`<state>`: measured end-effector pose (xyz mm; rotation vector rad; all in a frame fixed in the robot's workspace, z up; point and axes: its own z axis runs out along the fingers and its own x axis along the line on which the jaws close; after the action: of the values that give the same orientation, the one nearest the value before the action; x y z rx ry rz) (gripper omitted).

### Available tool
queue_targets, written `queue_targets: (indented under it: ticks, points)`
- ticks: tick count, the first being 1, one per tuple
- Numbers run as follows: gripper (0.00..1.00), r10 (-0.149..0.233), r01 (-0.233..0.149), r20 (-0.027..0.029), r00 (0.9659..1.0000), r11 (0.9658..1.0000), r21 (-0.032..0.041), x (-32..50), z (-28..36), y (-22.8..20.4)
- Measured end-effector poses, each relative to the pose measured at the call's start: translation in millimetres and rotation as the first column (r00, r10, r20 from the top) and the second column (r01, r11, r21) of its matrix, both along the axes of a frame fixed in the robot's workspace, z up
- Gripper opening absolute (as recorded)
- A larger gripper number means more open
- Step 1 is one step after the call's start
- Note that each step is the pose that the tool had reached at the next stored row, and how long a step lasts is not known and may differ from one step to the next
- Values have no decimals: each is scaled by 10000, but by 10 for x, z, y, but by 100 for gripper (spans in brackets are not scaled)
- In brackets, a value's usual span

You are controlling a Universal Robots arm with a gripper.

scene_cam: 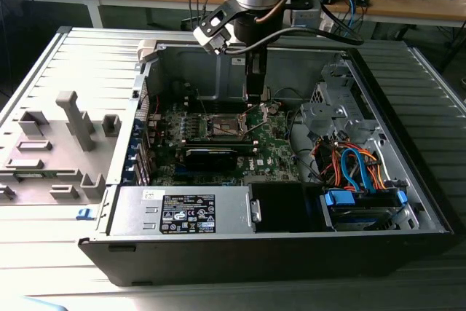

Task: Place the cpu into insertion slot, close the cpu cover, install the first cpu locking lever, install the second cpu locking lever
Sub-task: 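Place the cpu into insertion slot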

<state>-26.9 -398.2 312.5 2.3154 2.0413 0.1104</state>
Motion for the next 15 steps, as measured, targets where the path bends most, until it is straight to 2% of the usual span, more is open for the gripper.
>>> queue_targets:
  ticks: [15]
  points:
    - [55,-285,285,0,9996,9996,0,0,-13,0]
